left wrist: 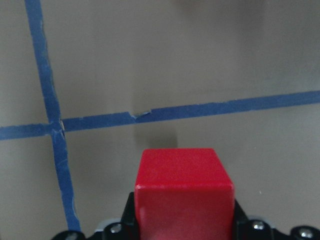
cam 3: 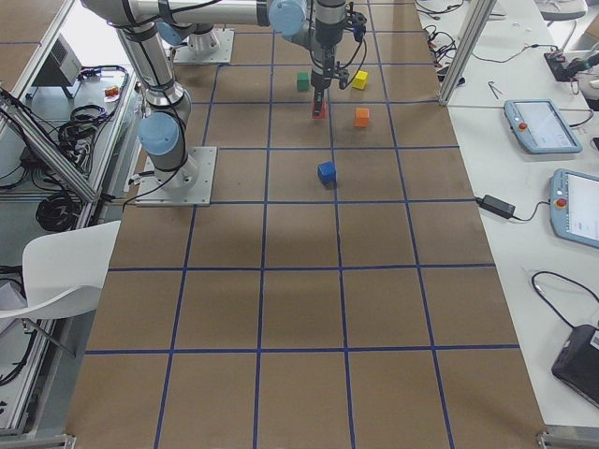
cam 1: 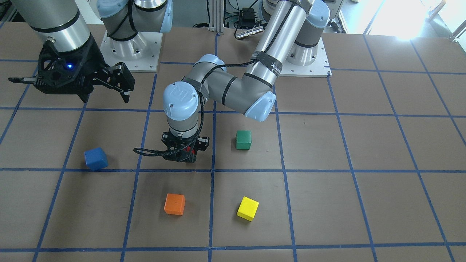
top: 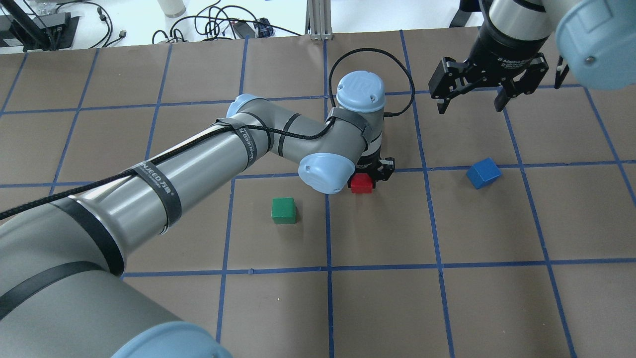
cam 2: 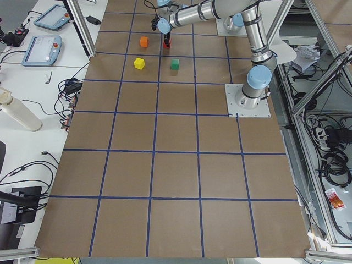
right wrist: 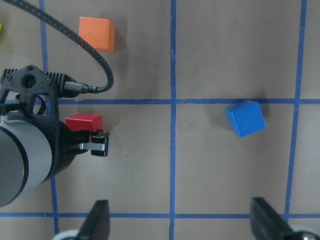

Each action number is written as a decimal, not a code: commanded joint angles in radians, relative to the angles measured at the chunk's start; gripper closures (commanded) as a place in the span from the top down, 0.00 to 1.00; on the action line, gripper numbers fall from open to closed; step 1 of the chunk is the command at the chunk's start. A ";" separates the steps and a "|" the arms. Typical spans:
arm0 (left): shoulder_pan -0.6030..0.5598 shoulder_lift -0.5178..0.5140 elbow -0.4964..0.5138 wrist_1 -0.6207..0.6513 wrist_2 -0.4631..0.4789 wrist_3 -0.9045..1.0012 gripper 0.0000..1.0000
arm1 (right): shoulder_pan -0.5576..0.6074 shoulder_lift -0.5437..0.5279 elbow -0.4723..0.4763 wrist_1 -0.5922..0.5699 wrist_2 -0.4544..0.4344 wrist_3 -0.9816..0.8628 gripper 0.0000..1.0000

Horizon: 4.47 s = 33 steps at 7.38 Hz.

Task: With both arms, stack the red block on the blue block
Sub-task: 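Lower the red cube onto the table and open the left gripper, then raise the left gripper away while the right gripper moves over the red cube, then lower the right gripper and close it on the red cube, then lift the red cube with the right gripper and carry it over the blue cube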

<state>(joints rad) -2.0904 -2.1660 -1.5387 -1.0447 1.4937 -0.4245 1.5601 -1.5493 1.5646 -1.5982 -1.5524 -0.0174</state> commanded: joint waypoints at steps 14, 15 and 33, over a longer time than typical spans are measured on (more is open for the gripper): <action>0.494 0.489 0.005 -0.528 0.102 0.391 1.00 | 0.227 0.185 0.192 -0.285 0.037 0.338 1.00; 0.487 0.497 -0.001 -0.528 0.102 0.383 1.00 | 0.257 0.231 0.198 -0.323 0.037 0.409 1.00; 0.483 0.508 -0.035 -0.528 0.095 0.435 1.00 | 0.240 0.349 0.271 -0.589 -0.020 0.524 0.11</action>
<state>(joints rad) -1.6076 -1.6570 -1.5738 -1.5723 1.5892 0.0108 1.8203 -1.1716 1.8366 -2.2079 -1.5464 0.5219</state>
